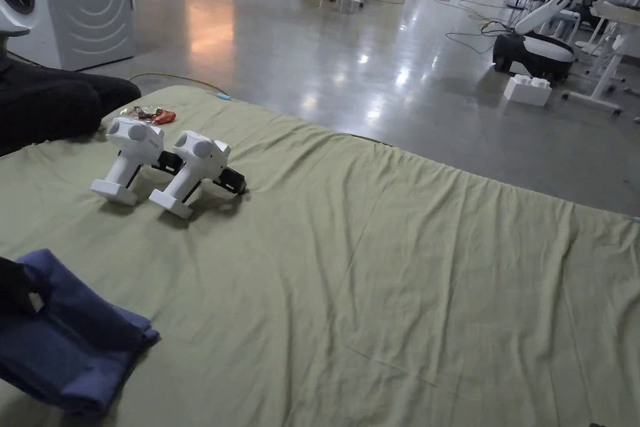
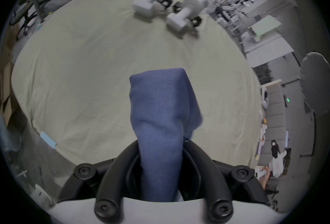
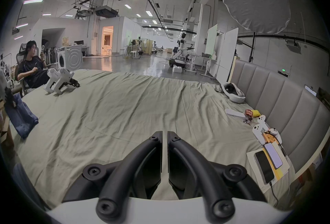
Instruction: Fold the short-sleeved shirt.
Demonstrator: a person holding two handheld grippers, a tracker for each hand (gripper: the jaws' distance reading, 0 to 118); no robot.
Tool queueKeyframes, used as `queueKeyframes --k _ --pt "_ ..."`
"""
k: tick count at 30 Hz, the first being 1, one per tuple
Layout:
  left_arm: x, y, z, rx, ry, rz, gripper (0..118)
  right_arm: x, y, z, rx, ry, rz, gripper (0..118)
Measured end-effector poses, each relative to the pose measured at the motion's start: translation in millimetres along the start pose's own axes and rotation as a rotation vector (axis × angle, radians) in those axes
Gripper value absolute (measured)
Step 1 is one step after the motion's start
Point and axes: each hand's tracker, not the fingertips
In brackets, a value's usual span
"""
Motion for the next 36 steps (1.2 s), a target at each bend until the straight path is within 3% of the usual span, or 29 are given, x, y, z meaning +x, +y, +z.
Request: queueKeyframes --k 3,4,13,22,33,35,36 --pt "-4 2 -10 -0.017 0.121 0.022 61 -1 -5 0 -0.013 0.007 0.004 7" --pt "8 -8 -7 0.002 0.171 -0.011 66 -1 -5 0 -0.015 0.009 0.003 7" --pt "40 -30 35 0.227 0.351 -0.169 66 -8 0 -5 -0.018 0.027 0.016 7" --pt "126 -94 26 0.572 0.159 -0.369 66 -27 9 -7 0.019 0.087 0.007 7" --pt "313 -199 -46 0.912 0.065 -0.526 65 -27 29 -3 0.115 0.078 -0.072 7" --pt "343 -215 -53 0.954 0.060 -0.569 61 -23 32 -1 0.134 0.066 -0.090 7" --pt "357 -222 -57 0.974 0.064 -0.591 52 -20 34 0 0.143 0.061 -0.100 7"
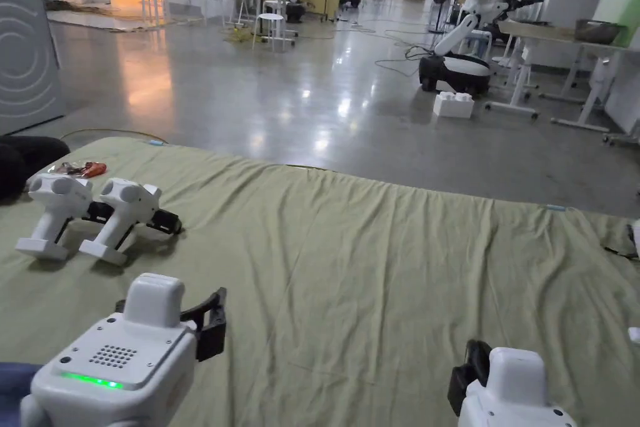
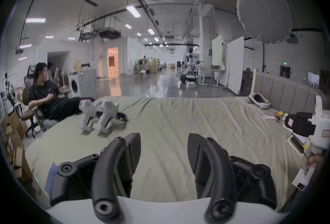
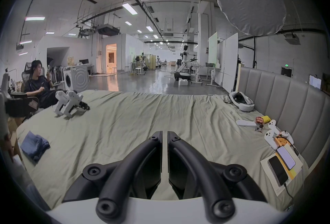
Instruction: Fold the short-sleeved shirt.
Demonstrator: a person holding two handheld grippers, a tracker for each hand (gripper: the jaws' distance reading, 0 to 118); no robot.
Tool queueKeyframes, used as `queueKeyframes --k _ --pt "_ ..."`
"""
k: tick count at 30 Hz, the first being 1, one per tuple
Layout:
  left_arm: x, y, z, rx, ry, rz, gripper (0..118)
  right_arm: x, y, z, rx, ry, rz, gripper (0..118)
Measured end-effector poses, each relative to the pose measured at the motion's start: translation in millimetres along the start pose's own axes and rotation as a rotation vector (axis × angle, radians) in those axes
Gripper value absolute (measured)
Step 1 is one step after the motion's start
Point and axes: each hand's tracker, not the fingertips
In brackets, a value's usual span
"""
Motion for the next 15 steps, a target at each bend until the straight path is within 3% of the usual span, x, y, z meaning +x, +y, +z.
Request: queueKeyframes --k 2,7,10,15 --pt "24 2 0 0.011 -0.013 -0.018 19 6 4 2 0.017 -0.016 -0.020 7" --pt "61 4 -1 0.017 -0.069 0.003 15 19 11 8 0.040 -0.036 -0.025 7" --pt "76 3 0 0.034 -0.031 -0.024 6 25 14 11 0.049 -0.048 -0.020 7" --pt "79 1 2 0.057 -0.018 -0.023 5 27 14 16 0.061 -0.055 -0.020 7"
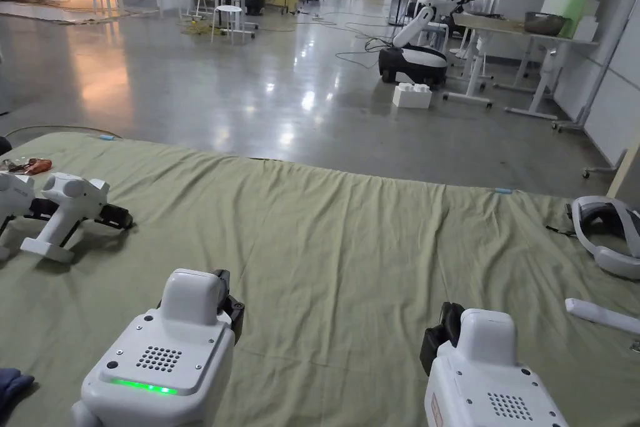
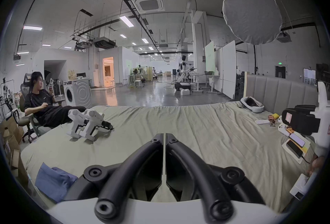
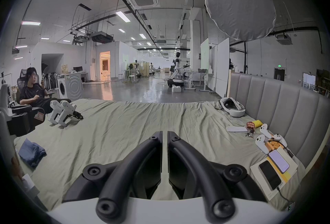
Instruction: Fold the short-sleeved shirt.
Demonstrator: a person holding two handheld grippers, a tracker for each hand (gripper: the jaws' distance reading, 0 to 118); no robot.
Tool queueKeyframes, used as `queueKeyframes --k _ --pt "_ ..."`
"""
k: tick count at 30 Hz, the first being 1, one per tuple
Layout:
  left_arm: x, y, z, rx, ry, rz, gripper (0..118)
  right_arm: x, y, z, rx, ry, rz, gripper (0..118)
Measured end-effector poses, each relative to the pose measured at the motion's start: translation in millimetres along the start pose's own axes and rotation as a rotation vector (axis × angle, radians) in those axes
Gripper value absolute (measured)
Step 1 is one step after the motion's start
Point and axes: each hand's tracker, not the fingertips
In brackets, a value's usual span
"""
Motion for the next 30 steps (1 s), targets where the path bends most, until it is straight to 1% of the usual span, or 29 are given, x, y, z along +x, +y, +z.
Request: queueKeyframes --k 5,8,12,14,20,22,23,25,26,27,28,29,30 --pt "-8 3 -1 -0.002 0.025 0.055 5 -6 -3 2 0.001 0.000 0.020 7" --pt "-12 2 0 -0.005 0.033 0.060 5 -13 -5 3 0.008 -0.039 0.053 7" --pt "-12 -1 -1 -0.016 0.044 0.040 5 -17 -7 3 0.010 -0.025 0.075 8" --pt "-11 -1 -2 -0.027 0.048 0.042 5 -17 -6 2 0.013 -0.010 0.072 8" --pt "-14 0 -2 -0.034 0.050 0.048 5 -15 -2 -1 0.004 -0.006 0.043 8" --pt "-13 2 -2 -0.034 0.055 0.045 5 -15 -1 -2 0.002 -0.008 0.035 12" --pt "-13 3 -2 -0.035 0.057 0.041 5 -15 -1 -2 0.006 -0.010 0.032 16" --pt "-10 3 -2 -0.033 0.083 0.007 5 -14 -2 -1 0.012 -0.014 0.024 35" --pt "-9 3 -2 -0.029 0.095 -0.005 7 -14 -2 -1 0.014 -0.016 0.024 45" --pt "-8 3 0 -0.023 0.100 -0.009 19 -14 -3 0 0.015 -0.016 0.025 62" --pt "-9 3 1 -0.018 0.099 -0.008 34 -14 -3 1 0.017 -0.019 0.029 72" --pt "-9 4 3 -0.015 0.093 -0.003 54 -15 -4 2 0.021 -0.022 0.035 82" --pt "-10 5 4 -0.011 0.083 0.012 75 -16 -4 2 0.023 -0.027 0.040 95"
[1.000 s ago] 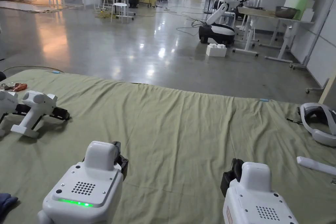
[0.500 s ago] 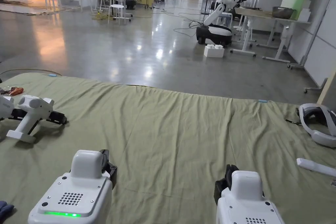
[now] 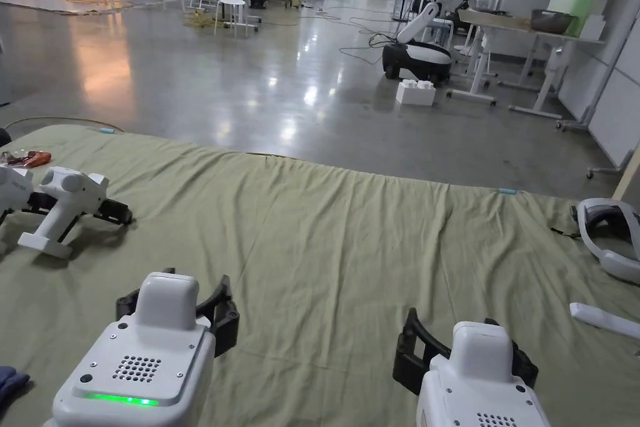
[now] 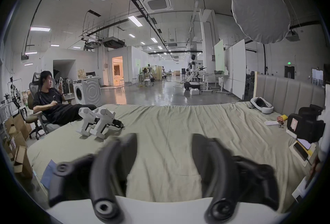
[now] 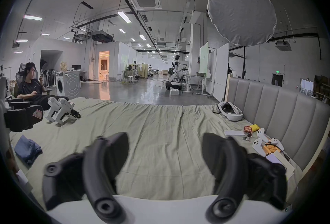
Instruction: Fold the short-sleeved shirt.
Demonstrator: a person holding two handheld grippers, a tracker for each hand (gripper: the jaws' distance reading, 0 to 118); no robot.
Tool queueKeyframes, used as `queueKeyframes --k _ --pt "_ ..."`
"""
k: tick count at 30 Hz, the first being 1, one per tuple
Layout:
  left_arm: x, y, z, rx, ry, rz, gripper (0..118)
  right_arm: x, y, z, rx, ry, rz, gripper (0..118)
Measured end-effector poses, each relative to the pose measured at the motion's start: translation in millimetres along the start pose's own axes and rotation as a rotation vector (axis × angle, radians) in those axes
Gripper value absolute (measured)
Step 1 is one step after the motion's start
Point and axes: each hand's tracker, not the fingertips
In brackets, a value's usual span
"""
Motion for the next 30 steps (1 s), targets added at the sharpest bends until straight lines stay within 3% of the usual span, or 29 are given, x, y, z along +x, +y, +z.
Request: queueKeyframes --k 2,3,5,8,12,17,20,25,30 --pt "-1 0 3 0.006 -0.004 0.015 75 -1 0 0 -0.001 -0.003 0.009 115" --pt "-1 0 2 0.002 0.008 0.015 76 -1 0 1 -0.003 0.012 0.007 117" --pt "0 2 1 -0.023 0.043 -0.013 77 0 1 3 0.005 0.037 -0.008 117" --pt "-4 4 4 -0.022 0.036 0.005 90 2 4 3 -0.026 0.091 -0.041 117" --pt "-11 6 11 -0.023 -0.012 0.088 91 4 8 3 -0.044 0.102 -0.102 117" --pt "-9 3 14 -0.049 -0.081 0.096 91 9 14 4 -0.037 0.163 -0.201 117" --pt "-10 0 15 -0.043 -0.132 0.144 91 9 15 4 -0.071 0.075 -0.203 117" --pt "-7 0 13 -0.051 -0.111 0.167 91 12 16 1 -0.141 -0.003 -0.300 118" --pt "-15 -3 13 -0.035 -0.122 0.243 98 11 23 -4 -0.217 -0.034 -0.234 118"
